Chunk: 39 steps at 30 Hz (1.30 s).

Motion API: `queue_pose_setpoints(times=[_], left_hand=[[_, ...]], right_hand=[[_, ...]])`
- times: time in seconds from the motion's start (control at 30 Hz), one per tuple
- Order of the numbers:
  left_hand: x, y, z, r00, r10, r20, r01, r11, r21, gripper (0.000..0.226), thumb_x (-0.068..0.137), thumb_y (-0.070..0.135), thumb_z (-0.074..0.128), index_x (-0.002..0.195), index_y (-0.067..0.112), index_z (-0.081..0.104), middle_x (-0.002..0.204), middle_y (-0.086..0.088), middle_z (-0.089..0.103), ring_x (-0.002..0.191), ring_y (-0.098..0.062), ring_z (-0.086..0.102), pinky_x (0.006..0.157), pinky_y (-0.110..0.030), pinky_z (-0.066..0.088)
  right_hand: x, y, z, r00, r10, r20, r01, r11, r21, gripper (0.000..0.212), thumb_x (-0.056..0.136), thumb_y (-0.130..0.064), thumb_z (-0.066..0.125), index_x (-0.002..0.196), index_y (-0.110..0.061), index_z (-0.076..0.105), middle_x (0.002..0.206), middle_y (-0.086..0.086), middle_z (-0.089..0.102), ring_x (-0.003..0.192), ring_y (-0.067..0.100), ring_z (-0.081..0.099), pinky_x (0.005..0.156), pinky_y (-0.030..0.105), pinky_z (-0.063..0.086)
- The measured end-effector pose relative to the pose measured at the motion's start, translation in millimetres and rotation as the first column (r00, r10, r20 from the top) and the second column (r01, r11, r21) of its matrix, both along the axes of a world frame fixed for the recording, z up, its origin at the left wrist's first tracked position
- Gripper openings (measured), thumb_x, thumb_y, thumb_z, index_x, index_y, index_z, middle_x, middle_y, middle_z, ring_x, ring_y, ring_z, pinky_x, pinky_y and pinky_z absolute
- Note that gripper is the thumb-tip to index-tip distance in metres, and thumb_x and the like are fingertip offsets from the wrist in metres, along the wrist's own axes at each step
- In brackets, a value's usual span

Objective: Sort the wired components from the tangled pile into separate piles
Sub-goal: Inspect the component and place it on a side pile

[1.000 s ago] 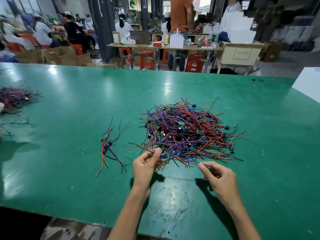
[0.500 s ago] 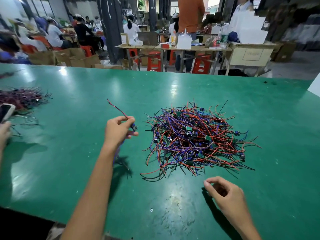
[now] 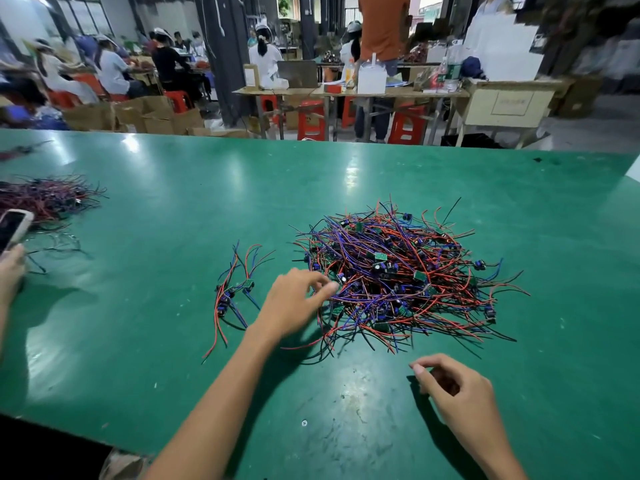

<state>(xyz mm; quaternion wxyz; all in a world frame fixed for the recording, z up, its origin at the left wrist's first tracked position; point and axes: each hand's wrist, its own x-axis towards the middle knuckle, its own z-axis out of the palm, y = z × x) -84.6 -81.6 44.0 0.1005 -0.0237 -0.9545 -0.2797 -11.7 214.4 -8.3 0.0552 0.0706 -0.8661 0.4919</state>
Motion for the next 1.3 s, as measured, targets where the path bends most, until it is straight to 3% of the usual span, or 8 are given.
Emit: queue_pose_setpoints(times=[0.17, 0.4, 0.57, 0.67, 0.8, 0.9, 1.03, 1.3], left_hand=[[0.2, 35.0, -9.8, 0.990, -0.110, -0.089, 0.092, 0.978, -0.187, 0.029, 0.091, 0.059, 0.061, 0.106, 0.036, 0.073, 0.100, 0.015, 0.062, 0.102, -0.010, 0.045, 0.088, -0.032, 0.018], [5.6, 46.4, -4.9, 0.994, -0.015, -0.104, -0.008, 0.976, -0.216, 0.020, 0.096, 0.046, 0.061, 0.106, 0.034, 0.075, 0.097, 0.011, 0.067, 0.096, -0.012, 0.051, 0.080, -0.033, 0.016], [11.1, 49.2, 5.6, 0.986, 0.029, -0.165, -0.042, 0.996, -0.073, 0.016, 0.097, 0.041, 0.062, 0.100, 0.036, 0.077, 0.084, 0.011, 0.060, 0.090, -0.011, 0.050, 0.078, -0.034, 0.016], [12.5, 52.9, 19.6, 0.988, 0.005, -0.152, 0.031, 0.973, 0.230, 0.013, 0.094, 0.031, 0.068, 0.088, 0.040, 0.075, 0.078, 0.013, 0.063, 0.077, -0.006, 0.055, 0.080, -0.035, 0.035], [18.5, 54.5, 43.2, 0.978, -0.113, -0.175, 0.183, 0.867, 0.463, 0.020, 0.093, 0.013, 0.070, 0.089, 0.032, 0.075, 0.075, 0.014, 0.064, 0.066, 0.003, 0.054, 0.064, -0.015, 0.040], [25.6, 51.6, 55.5, 0.963, -0.178, -0.201, 0.258, 0.821, 0.509, 0.015, 0.092, 0.008, 0.071, 0.094, 0.021, 0.077, 0.079, 0.002, 0.066, 0.068, -0.003, 0.055, 0.064, -0.016, 0.040], [35.3, 41.5, 60.1, 0.957, -0.178, -0.230, 0.277, 0.796, 0.538, 0.017, 0.088, 0.002, 0.074, 0.092, 0.017, 0.078, 0.082, -0.017, 0.066, 0.069, -0.009, 0.054, 0.062, -0.019, 0.040], [34.6, 24.0, 35.1, 0.992, -0.076, -0.097, 0.104, 0.941, 0.322, 0.010, 0.088, 0.016, 0.076, 0.089, 0.025, 0.080, 0.085, 0.011, 0.071, 0.075, 0.002, 0.059, 0.073, -0.020, 0.043]], right_hand=[[1.6, 0.2, 2.8, 1.000, -0.015, 0.010, 0.015, 1.000, -0.009, 0.010, 0.089, -0.032, 0.074, 0.081, -0.039, 0.074, 0.065, -0.004, 0.071, 0.054, 0.009, 0.059, 0.052, 0.017, 0.040], [1.1, -1.9, 2.3, 0.998, -0.050, 0.028, 0.050, 0.999, -0.004, 0.012, 0.089, -0.031, 0.076, 0.077, -0.036, 0.074, 0.063, -0.005, 0.069, 0.058, 0.011, 0.062, 0.056, 0.023, 0.044], [-6.4, -13.4, 12.5, 0.989, -0.082, 0.124, 0.083, 0.997, -0.002, 0.012, 0.091, -0.035, 0.074, 0.079, -0.037, 0.074, 0.065, -0.011, 0.072, 0.058, 0.003, 0.062, 0.061, 0.028, 0.046], [-15.5, -30.0, 30.4, 0.978, -0.026, 0.209, 0.072, 0.974, -0.214, 0.017, 0.096, -0.033, 0.068, 0.084, -0.035, 0.079, 0.068, -0.003, 0.074, 0.055, 0.006, 0.060, 0.054, 0.025, 0.045], [-33.8, -59.4, 59.1, 0.855, 0.242, 0.458, 0.120, 0.768, -0.629, 0.041, 0.105, -0.048, 0.044, 0.113, -0.023, 0.074, 0.098, 0.004, 0.079, 0.057, 0.009, 0.056, 0.050, 0.019, 0.040], [-48.1, -69.4, 72.5, 0.798, 0.415, 0.437, 0.204, 0.496, -0.844, 0.055, 0.104, -0.058, 0.036, 0.123, -0.015, 0.066, 0.116, 0.004, 0.076, 0.068, 0.010, 0.063, 0.057, 0.021, 0.049], [-56.9, -67.6, 81.6, 0.857, 0.325, 0.399, 0.312, 0.289, -0.905, 0.029, 0.104, -0.041, 0.050, 0.108, -0.019, 0.069, 0.094, 0.001, 0.077, 0.060, 0.008, 0.061, 0.049, 0.019, 0.050], [-59.7, -43.9, 79.1, 0.934, 0.187, 0.303, 0.183, 0.477, -0.860, 0.027, 0.105, -0.025, 0.051, 0.126, -0.020, 0.068, 0.116, 0.002, 0.076, 0.085, 0.007, 0.071, 0.071, 0.018, 0.059]])
